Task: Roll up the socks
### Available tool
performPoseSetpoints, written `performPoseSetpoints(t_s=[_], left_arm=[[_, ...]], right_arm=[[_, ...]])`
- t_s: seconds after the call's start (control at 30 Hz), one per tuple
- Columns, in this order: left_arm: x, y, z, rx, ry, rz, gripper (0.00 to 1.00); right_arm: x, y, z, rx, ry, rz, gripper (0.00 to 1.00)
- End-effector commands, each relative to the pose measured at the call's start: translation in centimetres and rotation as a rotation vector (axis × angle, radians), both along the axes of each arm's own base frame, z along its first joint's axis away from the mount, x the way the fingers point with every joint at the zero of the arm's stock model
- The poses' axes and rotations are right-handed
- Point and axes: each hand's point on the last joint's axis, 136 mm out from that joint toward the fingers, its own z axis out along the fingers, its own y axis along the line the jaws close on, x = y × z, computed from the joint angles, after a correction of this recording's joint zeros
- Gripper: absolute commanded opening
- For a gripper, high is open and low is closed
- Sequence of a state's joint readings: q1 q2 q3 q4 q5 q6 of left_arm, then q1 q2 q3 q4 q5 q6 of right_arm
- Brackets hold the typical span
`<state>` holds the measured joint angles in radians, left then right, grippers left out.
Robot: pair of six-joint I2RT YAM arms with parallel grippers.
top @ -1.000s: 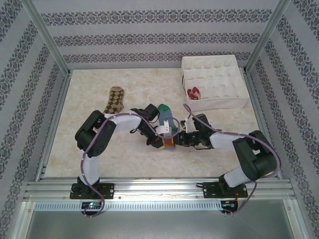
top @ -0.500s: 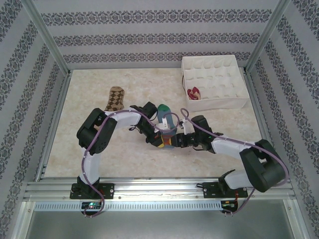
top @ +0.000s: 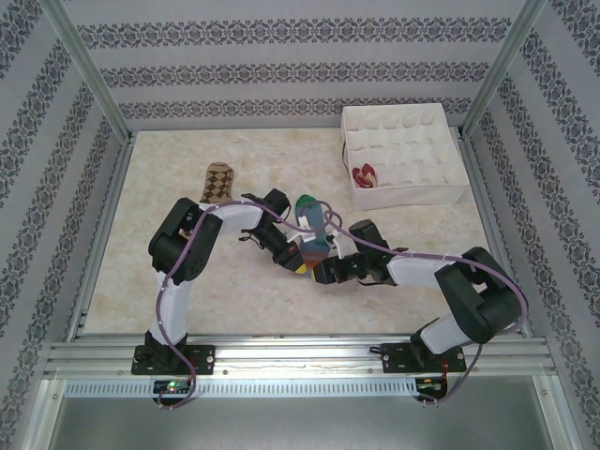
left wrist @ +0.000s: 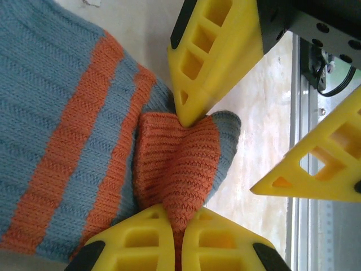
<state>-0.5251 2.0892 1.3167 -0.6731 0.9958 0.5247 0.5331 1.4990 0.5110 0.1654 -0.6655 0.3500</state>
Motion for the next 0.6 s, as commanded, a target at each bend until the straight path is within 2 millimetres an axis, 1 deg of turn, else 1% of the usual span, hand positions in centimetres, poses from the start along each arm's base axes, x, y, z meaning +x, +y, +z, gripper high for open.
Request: performPoseSetpoints(t_s=[0.0,0.07,0.13,0.2,0.23,0.3,0.33,0.37,0.47,0.57], left_arm=[[0.0,0.1,0.2,-0.011,0.091,0.03,0.0],[0.0,0.0,0.2,-0.014,0.102,0.037,0.0],[0.3,-0.1,0.1,-0.01,0.101,0.048,0.0],[0.8,0.1,-0.1,0.009,0.081,0.081,0.0],[1.1,0.2,-0.2,0.018,0.06,0.096,0.02],[1.7,0.3,-0.2,0.004,-0.02,0.125,0.05],[1.9,0.3,0.0,-0.01,-0.061,0.139,0.08],[2.2,0.4,0.2,-0.027,-0.111,0.153,0.11],[2.6,0.5,1.3,-0.091,-0.254,0.173,0.19],[2.8,0.8,2.8,-0.162,-0.416,0.196,0.27]], right_arm=[[-0.1,0.5,0.0,-0.039,-0.041,0.053,0.51],[-0.2,0.9,-0.2,-0.044,-0.036,0.074,0.5],[0.0,1.3,-0.3,-0.042,-0.02,0.081,0.44],[0.4,1.2,-0.9,-0.071,0.008,0.056,0.28],[0.6,1.0,-1.3,-0.091,0.027,0.037,0.2],[0.8,0.3,-1.9,-0.119,0.087,-0.011,0.09],[1.0,0.0,-2.1,-0.122,0.125,-0.039,0.05],[1.1,-0.5,-2.6,-0.124,0.179,-0.068,0.04],[1.2,-1.8,-3.8,-0.155,0.307,-0.14,0.03],[1.0,-2.4,-4.5,-0.199,0.384,-0.147,0.04]])
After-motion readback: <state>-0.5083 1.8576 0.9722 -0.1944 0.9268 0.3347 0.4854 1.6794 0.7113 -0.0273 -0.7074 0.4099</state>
